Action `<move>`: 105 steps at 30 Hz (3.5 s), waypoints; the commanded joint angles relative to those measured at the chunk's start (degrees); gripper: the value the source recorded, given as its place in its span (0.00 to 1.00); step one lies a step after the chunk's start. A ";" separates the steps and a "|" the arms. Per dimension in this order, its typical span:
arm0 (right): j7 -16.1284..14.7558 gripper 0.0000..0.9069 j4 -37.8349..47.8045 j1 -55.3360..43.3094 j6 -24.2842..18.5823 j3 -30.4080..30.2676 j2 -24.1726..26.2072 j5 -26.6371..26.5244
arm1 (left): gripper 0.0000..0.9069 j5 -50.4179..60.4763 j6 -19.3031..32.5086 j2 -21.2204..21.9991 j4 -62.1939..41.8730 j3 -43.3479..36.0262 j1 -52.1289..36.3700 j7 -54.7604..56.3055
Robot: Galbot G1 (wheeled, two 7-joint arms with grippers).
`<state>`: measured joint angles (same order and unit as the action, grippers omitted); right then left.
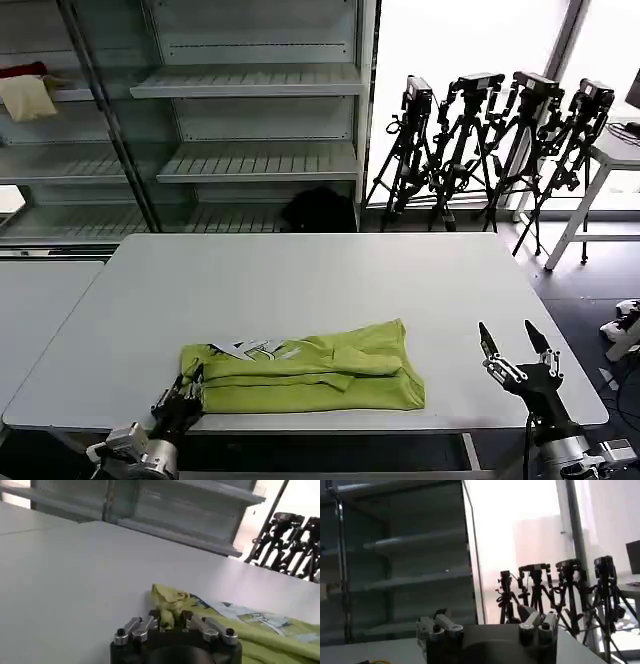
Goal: Fold and organize the clothes.
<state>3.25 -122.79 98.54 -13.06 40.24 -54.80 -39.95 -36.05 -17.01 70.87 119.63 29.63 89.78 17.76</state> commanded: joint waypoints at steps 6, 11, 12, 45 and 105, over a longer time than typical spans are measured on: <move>0.14 1.00 0.18 -1.14 -0.07 -0.62 -0.04 0.13 | 0.00 -3.11 -0.95 -5.13 4.35 4.78 -2.94 0.95; 0.31 1.00 0.20 -2.21 0.36 -1.36 -0.28 0.27 | 0.00 -6.42 -1.67 -10.53 4.24 11.86 -3.32 1.55; 0.33 1.00 0.19 -2.35 0.39 -1.45 -0.30 0.28 | 0.00 -7.08 -1.86 -11.35 4.09 13.84 -3.23 1.57; 0.72 1.00 0.20 -3.69 0.86 -2.42 -1.13 0.64 | 0.00 10.17 -2.11 -9.97 15.14 -6.38 -3.88 -3.45; 1.02 1.00 -0.09 -4.60 1.35 -4.08 -1.94 1.81 | 1.00 3.72 -5.25 -14.73 7.53 3.73 -4.92 -4.40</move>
<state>4.24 -122.98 94.04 -11.69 36.25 -56.57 -38.15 -25.38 -20.77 56.92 128.09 22.98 81.76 12.48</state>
